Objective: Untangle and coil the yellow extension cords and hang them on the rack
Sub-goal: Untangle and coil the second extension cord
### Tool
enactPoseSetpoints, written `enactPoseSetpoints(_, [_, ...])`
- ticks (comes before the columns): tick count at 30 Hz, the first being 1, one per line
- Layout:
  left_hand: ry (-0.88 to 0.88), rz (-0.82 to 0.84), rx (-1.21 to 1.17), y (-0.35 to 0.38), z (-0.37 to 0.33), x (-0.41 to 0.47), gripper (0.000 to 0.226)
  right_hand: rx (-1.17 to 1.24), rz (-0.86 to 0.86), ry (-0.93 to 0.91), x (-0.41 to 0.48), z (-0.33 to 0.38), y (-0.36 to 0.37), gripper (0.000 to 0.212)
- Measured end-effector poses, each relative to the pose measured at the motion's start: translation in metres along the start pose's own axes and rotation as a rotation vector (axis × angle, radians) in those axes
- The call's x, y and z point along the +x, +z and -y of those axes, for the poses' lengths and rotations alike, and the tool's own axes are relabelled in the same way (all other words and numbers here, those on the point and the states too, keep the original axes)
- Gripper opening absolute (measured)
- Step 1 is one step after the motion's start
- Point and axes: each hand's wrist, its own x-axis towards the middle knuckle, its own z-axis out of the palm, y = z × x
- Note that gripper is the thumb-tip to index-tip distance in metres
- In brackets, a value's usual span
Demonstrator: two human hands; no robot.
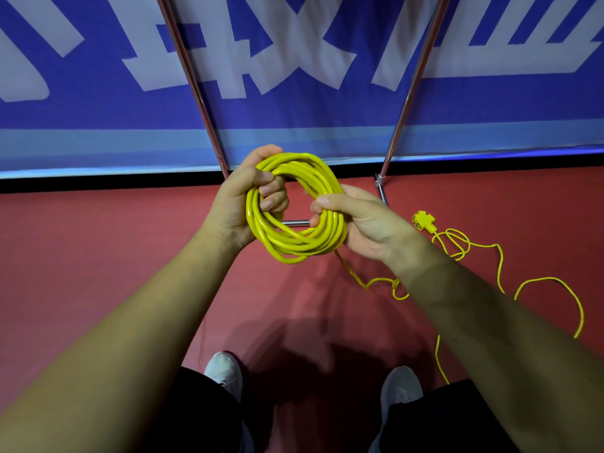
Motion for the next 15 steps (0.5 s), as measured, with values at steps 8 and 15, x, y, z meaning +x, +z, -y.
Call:
enactPoseSetpoints(8, [-0.228, 0.196, 0.276, 0.0, 0.005, -0.009, 0.075, -0.473, 0.026, -0.093, -0.011, 0.03, -0.023, 0.009])
enactPoseSetpoints(15, [-0.364, 0.188, 0.695, 0.004, 0.009, -0.011, 0.071, -0.903, 0.166, 0.029, -0.013, 0.036, -0.019, 0.017])
